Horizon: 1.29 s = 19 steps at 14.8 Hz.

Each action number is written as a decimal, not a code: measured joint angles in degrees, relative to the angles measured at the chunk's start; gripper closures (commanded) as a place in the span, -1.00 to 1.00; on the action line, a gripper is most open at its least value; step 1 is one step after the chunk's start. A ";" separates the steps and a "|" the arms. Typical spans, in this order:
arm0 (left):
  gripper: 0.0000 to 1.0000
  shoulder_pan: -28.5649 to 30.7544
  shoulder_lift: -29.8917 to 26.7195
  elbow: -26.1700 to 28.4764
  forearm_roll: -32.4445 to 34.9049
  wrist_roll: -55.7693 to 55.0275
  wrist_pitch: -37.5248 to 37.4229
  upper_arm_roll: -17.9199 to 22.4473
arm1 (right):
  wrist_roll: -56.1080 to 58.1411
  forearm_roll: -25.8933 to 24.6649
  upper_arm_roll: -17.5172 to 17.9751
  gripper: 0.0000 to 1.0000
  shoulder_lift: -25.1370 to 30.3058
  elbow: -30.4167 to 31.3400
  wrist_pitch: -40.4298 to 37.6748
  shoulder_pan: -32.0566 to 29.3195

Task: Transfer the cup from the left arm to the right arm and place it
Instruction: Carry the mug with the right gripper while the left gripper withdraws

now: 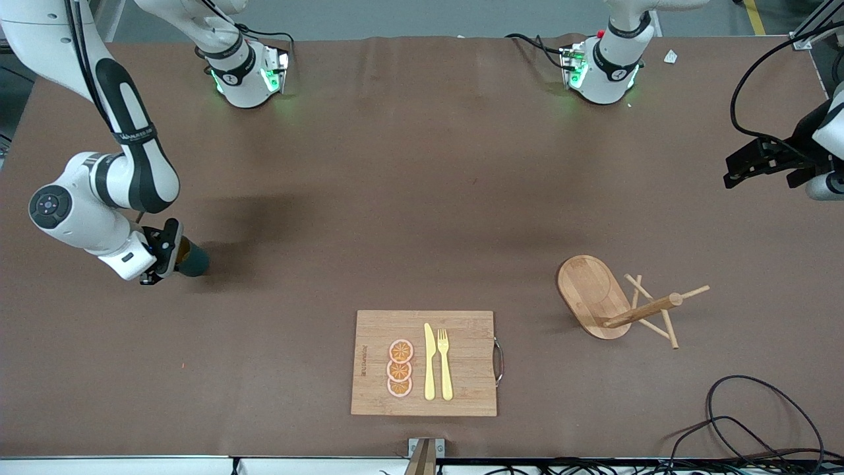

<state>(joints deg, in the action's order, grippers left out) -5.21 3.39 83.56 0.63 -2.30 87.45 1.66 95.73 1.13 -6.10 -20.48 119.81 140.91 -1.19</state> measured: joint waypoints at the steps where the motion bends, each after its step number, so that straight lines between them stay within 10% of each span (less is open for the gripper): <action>1: -1.00 0.00 -0.01 0.00 0.00 0.05 0.26 0.00 | 0.16 0.00 0.02 1.00 0.00 0.00 0.01 0.00; 10: -1.00 -0.53 -0.11 0.00 0.00 0.16 0.57 -0.62 | 0.31 -0.02 0.96 0.92 0.00 -0.05 0.20 0.80; 11: -1.00 -0.55 -0.12 0.00 0.00 0.16 0.68 -0.79 | 0.31 -0.02 0.98 0.42 0.00 -0.05 0.20 0.83; 12: -1.00 -0.58 -0.13 -0.01 0.00 0.18 0.99 -0.90 | 0.31 -0.01 0.97 -0.99 0.00 -0.05 0.20 0.83; 19: -1.00 -0.52 -0.13 -0.06 -0.04 0.21 3.05 -0.95 | -3.95 0.27 0.98 -1.00 0.00 -0.30 -2.37 0.82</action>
<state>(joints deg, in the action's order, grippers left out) -5.73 3.26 83.51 0.58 -2.09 90.50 0.71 91.78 1.40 -5.12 -20.48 119.52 138.54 -0.37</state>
